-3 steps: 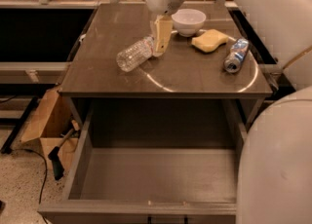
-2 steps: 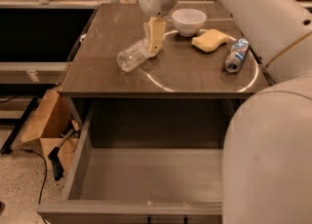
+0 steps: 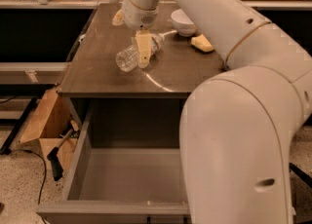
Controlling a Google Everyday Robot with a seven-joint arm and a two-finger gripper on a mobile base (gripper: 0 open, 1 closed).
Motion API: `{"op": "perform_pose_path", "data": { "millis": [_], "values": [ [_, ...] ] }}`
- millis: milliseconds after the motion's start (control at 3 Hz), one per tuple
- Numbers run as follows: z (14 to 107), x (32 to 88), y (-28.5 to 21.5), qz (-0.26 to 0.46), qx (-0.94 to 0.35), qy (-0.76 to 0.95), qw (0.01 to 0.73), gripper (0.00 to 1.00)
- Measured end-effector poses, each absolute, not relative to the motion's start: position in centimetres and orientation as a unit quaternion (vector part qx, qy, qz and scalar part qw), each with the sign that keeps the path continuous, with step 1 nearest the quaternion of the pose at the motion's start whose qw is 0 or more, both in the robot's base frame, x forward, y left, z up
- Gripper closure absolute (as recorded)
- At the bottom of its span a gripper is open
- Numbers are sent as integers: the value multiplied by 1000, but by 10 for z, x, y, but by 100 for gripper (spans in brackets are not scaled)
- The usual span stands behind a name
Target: Place water bottle into top drawer
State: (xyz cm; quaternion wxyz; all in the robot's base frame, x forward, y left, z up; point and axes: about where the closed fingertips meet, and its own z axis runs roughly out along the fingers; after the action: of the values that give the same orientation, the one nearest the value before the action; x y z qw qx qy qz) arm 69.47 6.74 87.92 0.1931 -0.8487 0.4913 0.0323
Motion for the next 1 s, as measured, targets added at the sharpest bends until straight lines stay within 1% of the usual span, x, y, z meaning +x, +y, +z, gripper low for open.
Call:
{"op": "perform_pose_path", "data": {
  "millis": [333, 667, 1000],
  "values": [
    [855, 698, 74, 39, -850, 496, 171, 0],
    [855, 698, 74, 39, -850, 496, 171, 0],
    [855, 698, 74, 39, -850, 496, 171, 18]
  ]
}}
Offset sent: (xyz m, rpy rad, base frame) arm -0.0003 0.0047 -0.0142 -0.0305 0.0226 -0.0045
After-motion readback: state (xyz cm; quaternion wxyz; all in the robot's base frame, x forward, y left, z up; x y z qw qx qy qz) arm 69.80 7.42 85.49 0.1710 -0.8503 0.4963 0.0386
